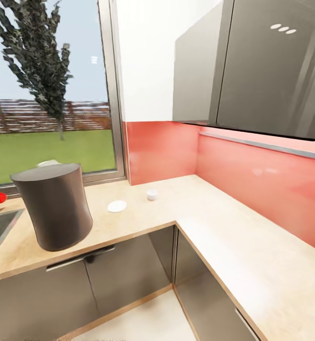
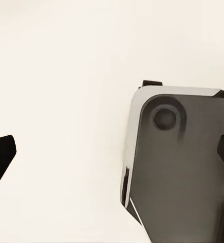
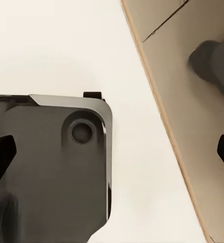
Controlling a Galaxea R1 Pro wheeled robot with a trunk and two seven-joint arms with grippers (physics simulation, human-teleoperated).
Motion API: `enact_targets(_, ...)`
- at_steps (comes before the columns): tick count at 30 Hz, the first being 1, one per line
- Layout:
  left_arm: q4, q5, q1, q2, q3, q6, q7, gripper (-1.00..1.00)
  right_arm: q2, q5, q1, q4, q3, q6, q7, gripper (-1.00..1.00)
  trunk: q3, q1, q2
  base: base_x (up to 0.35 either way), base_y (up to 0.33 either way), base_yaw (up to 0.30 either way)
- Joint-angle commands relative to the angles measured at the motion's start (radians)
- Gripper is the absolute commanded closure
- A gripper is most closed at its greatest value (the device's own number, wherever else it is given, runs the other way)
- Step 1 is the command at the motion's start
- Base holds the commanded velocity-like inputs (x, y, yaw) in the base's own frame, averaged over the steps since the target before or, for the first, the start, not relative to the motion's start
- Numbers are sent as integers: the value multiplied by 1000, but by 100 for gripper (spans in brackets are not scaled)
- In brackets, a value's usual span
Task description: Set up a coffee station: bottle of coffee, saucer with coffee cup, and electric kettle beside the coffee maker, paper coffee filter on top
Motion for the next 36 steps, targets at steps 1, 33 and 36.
enact_targets(1,3,4,-1,-1,-8,-5,0,-100,0,1,0,1,0,-3,0,-100,0,0,-1,0,0,257)
enact_targets(33,-3,3,-1,-1,-8,-5,0,-100,0,1,0,1,0,-3,-1,-100,15,0,-1,0,0,265)
enact_targets(36,-3,4,-1,-1,-8,-5,0,-100,0,1,0,1,0,-3,-1,-100,16,0,-1,0,0,271)
